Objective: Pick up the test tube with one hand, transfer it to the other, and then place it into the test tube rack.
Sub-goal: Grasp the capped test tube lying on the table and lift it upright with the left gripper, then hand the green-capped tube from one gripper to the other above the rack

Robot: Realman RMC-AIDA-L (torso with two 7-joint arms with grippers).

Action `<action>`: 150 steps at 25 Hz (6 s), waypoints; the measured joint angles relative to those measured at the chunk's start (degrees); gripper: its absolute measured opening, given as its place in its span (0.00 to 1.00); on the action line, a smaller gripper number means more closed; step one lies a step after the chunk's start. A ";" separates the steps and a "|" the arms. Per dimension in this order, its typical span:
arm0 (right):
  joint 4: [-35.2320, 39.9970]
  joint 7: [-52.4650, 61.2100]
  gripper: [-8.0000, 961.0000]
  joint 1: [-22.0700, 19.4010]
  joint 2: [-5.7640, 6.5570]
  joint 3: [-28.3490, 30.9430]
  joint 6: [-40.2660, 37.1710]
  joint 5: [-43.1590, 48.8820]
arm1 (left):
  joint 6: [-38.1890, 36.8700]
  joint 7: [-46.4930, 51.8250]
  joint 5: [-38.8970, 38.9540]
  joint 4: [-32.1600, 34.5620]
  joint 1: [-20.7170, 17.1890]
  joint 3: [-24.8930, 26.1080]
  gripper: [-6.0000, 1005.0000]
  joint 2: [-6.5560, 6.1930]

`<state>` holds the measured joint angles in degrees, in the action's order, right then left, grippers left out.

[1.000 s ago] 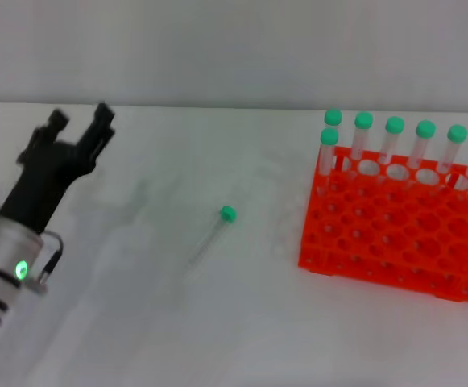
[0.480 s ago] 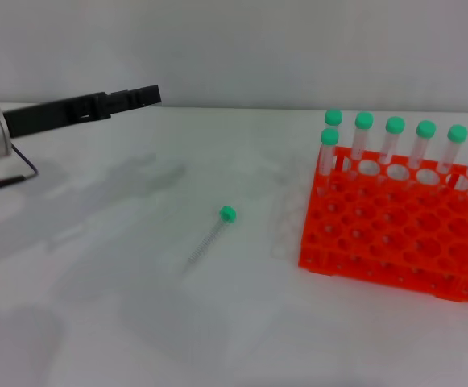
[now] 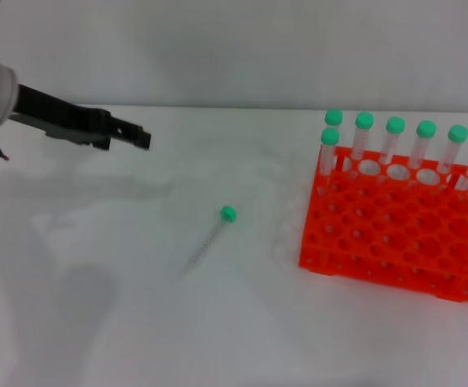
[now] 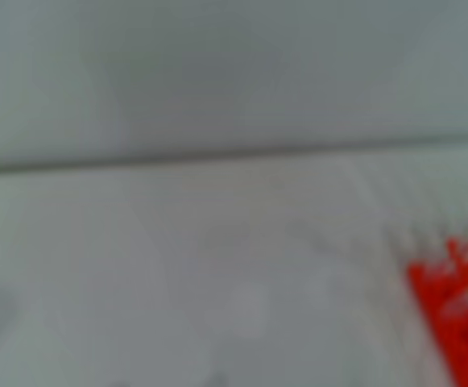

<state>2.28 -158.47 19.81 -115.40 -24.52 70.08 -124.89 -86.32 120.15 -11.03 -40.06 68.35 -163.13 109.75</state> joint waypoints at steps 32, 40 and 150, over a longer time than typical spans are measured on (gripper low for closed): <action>0.01 0.00 0.90 -0.22 0.00 0.09 0.59 0.00 | 19.93 25.75 -39.57 23.04 13.46 0.10 0.84 9.23; 0.01 0.00 0.90 -0.36 0.02 0.09 0.59 0.00 | 23.25 27.70 -41.09 26.94 13.32 0.10 0.76 9.31; 23.17 42.26 0.84 2.95 6.76 -18.33 29.90 22.20 | 21.10 -98.53 54.57 62.51 -21.53 0.45 0.22 10.83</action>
<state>25.45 -116.21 22.77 -108.64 -42.85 99.98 -102.69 -65.22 21.63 43.54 22.46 46.82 -162.68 120.58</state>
